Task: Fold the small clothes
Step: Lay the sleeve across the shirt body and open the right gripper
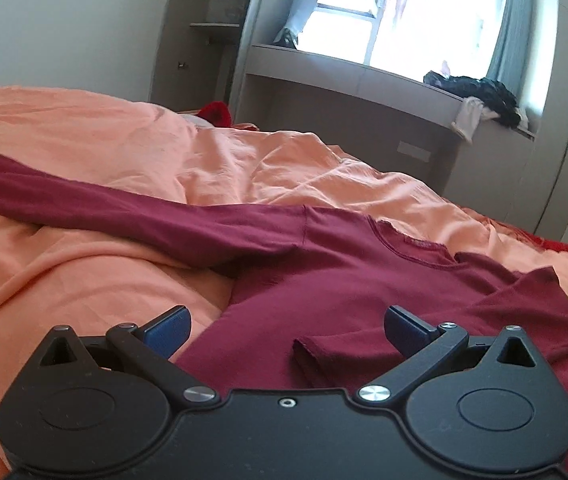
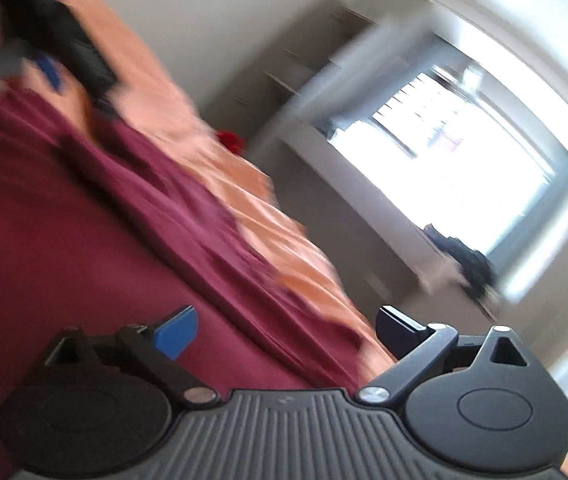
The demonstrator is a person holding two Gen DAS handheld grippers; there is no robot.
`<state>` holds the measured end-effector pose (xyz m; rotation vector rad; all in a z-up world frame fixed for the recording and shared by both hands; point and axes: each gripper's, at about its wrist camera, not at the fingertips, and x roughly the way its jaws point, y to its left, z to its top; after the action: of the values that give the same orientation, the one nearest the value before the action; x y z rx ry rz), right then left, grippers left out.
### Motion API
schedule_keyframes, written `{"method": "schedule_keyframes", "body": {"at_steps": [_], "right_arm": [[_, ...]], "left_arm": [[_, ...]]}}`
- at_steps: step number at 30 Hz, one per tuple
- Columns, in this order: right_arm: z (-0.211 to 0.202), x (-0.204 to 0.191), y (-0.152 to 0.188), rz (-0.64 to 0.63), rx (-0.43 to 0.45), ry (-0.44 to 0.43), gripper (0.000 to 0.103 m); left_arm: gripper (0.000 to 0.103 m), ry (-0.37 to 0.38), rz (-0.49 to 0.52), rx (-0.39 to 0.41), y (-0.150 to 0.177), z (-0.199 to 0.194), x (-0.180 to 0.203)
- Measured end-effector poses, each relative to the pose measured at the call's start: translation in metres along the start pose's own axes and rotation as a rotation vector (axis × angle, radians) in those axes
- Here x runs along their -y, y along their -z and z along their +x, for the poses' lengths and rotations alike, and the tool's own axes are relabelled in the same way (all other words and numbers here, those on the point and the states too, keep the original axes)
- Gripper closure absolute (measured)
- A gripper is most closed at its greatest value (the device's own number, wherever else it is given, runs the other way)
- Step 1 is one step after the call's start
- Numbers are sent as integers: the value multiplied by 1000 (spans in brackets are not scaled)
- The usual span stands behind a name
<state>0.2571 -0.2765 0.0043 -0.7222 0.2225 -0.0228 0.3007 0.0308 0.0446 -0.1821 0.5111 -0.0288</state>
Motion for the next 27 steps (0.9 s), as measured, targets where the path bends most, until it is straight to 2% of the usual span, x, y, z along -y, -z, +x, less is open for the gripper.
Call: {"method": "schedule_keyframes", "body": {"at_steps": [2,4,6,7,10,14,15,16,17,18,22,27], "right_arm": [[13,22,20,59,-69,54,8],[29,41,31,109,-124,75,15],[44,52,32,158,-139,81,16],[53,55,35,174,-149,85,20],[69,51,50,176,-186,71,24],[87,47,58,203,-181,75,33],[88,49,61,217,-174,71,45],[90,49,61,232,-175,61,70],[93,52,63,255,-182,30,86],[92,54,63,276,-189,5,97],[79,74,67,354,-222,-21,98],[67,69,72,340,-243,-46,98]], "left_arm": [[0,-9,14,-2,2,2,3],[0,-19,19,-13,2,6,5],[0,-21,14,-25,3,10,5],[0,-16,10,-29,3,12,5],[0,12,-8,-31,3,13,4],[0,15,23,-32,5,15,8],[0,12,34,-36,6,16,9],[0,7,45,-43,6,18,10],[0,5,52,-50,7,19,11],[0,8,56,-57,7,21,12],[0,42,66,-82,9,23,11],[0,35,133,-110,18,26,15]]}}
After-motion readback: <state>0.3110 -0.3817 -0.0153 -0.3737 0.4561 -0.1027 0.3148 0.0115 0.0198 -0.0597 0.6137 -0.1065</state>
